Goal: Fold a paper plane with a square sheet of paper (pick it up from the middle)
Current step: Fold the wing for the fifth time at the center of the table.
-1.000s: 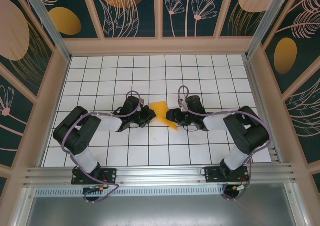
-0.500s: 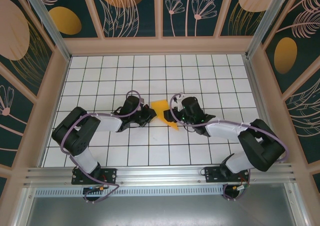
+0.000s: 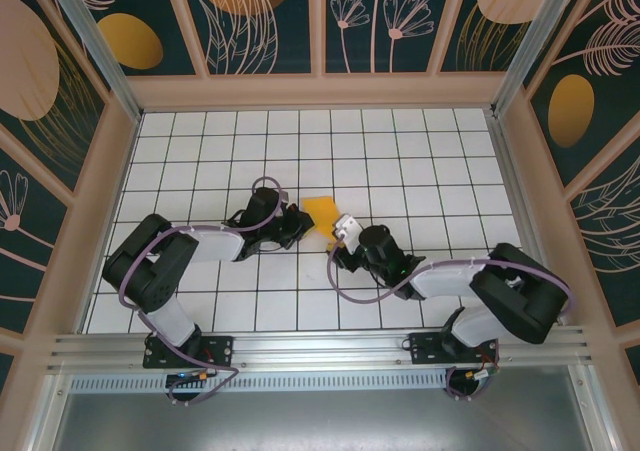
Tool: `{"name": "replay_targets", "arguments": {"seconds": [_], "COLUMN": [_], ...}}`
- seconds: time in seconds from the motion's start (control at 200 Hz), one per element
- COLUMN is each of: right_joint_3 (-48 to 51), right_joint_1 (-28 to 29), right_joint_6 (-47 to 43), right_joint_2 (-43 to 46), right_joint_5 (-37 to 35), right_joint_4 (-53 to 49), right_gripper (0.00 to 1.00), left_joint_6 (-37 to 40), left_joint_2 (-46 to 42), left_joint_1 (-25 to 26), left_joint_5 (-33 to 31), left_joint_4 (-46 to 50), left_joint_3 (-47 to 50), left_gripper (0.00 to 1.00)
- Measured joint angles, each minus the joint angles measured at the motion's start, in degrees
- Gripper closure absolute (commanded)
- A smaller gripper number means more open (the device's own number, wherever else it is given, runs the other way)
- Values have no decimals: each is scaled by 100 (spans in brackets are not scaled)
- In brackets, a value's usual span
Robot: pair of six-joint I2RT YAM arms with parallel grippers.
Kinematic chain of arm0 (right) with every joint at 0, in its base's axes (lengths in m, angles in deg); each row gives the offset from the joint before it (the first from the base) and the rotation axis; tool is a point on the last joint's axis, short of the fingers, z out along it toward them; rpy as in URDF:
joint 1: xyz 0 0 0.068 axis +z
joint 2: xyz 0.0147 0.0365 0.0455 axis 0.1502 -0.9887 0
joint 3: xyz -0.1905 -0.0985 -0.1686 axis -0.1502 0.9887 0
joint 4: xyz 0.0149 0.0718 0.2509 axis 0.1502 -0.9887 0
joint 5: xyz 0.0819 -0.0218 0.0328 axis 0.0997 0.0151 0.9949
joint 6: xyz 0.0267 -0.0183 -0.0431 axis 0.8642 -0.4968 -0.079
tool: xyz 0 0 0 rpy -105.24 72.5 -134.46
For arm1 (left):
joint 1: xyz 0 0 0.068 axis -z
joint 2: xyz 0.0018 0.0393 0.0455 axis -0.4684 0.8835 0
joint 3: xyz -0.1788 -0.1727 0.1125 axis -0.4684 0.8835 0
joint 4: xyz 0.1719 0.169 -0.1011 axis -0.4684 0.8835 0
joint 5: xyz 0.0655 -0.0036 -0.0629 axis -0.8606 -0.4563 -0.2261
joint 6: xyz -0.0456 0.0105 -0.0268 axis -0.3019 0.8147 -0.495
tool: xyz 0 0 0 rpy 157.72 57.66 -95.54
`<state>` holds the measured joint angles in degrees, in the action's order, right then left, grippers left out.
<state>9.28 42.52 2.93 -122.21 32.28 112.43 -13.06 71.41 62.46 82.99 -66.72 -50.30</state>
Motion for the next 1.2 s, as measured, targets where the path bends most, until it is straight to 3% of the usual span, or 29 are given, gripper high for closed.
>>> {"name": "replay_targets", "arguments": {"seconds": [0.455, 0.726, 0.856, 1.011, 1.201], "right_joint_3": [-232, -315, -334, -363, -365], "right_joint_1": [114, 114, 76, -26, -225], "right_joint_6": [-1054, -1305, -1305, -1178, -671], "right_joint_2": [-1351, -1458, -1480, -1478, -1353], "right_joint_5": [-695, -597, -413, -164, 420], "right_joint_4": [1193, 1523, 1519, 1475, 1204], "right_gripper": [60, 82, 89, 96, 99], "left_joint_6": [-22, -22, -20, 57, 256], "left_joint_2": [0, 0, -66, -291, -789], "left_joint_1": [0, 0, 0, -7, -256], "left_joint_5": [-17, -17, -26, -133, -422], "left_joint_4": [90, 149, 201, 369, 804], "left_joint_3": [-24, -55, -55, -72, -98], "left_gripper": [100, 100, 87, 65, 42]}}
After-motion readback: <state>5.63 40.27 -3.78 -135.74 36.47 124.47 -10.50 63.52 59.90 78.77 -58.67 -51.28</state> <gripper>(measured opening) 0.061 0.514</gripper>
